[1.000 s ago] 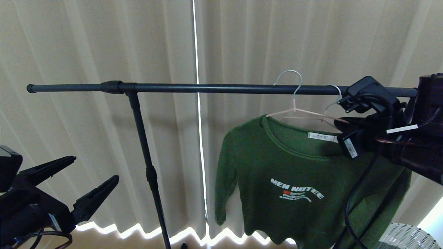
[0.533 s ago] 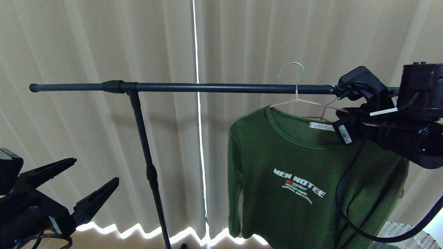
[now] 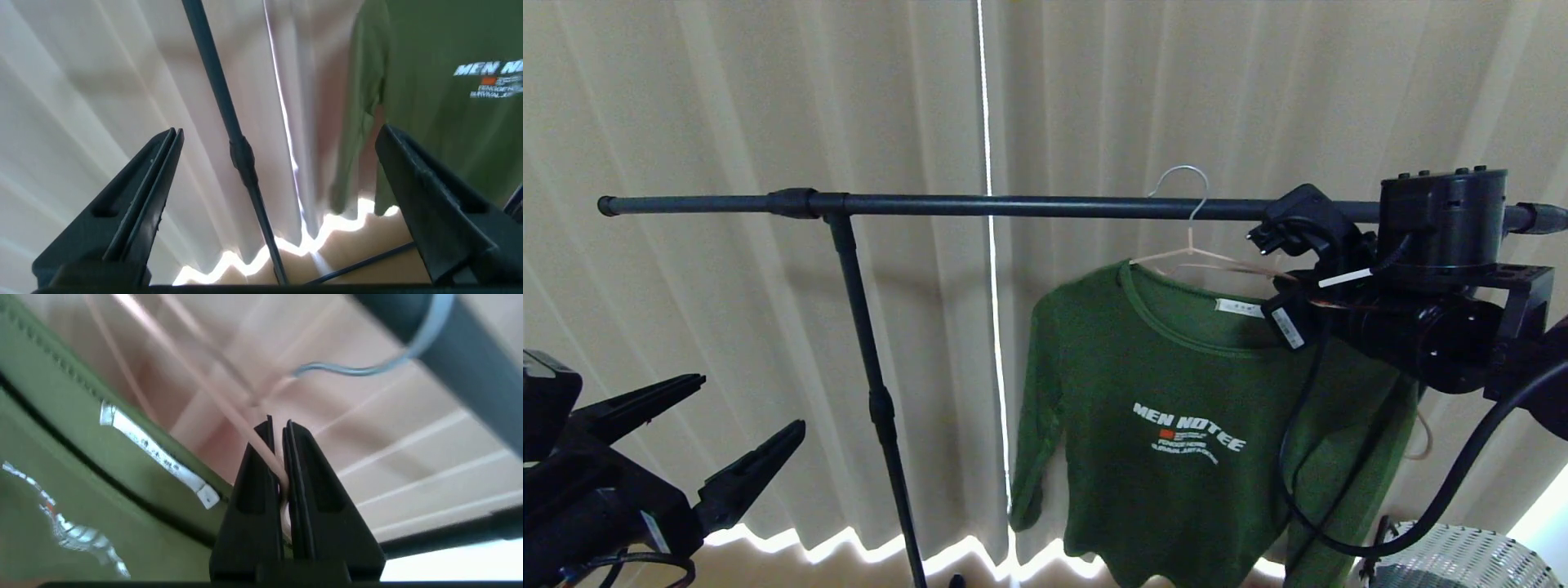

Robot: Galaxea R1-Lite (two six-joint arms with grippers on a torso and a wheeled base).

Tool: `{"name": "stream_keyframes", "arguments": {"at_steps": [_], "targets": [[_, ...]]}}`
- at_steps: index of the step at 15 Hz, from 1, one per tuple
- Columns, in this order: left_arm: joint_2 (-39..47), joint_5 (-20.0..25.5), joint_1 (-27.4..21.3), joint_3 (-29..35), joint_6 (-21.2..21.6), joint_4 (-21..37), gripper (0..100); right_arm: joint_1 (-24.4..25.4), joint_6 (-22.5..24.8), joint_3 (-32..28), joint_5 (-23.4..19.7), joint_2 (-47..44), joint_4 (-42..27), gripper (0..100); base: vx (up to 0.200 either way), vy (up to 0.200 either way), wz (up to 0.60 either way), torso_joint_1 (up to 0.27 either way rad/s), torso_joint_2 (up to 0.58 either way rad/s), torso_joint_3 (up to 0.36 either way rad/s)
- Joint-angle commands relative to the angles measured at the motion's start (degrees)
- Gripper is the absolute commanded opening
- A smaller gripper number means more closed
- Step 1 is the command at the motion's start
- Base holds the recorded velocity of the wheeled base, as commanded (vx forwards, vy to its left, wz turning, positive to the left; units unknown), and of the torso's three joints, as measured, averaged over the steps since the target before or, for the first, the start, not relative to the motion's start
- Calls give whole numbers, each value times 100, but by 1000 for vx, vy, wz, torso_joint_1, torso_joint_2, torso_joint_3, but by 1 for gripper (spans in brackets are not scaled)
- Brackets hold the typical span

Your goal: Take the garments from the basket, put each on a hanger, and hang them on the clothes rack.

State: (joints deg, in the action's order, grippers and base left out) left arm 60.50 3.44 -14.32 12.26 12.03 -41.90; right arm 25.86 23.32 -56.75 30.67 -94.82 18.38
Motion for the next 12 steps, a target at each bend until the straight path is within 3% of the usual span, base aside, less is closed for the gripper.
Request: {"name": "stream_keyframes", "arguments": {"at_steps": [1,12], "targets": [[14,-1,0,-5,1,-2,100,77,6,23,0,-72,7,0,0,0,0,0,0,0],[23,-1,0,-5,-8,-2,100,622,-3,155,-53,-63,43,0,0,0,0,0,0,0]]}}
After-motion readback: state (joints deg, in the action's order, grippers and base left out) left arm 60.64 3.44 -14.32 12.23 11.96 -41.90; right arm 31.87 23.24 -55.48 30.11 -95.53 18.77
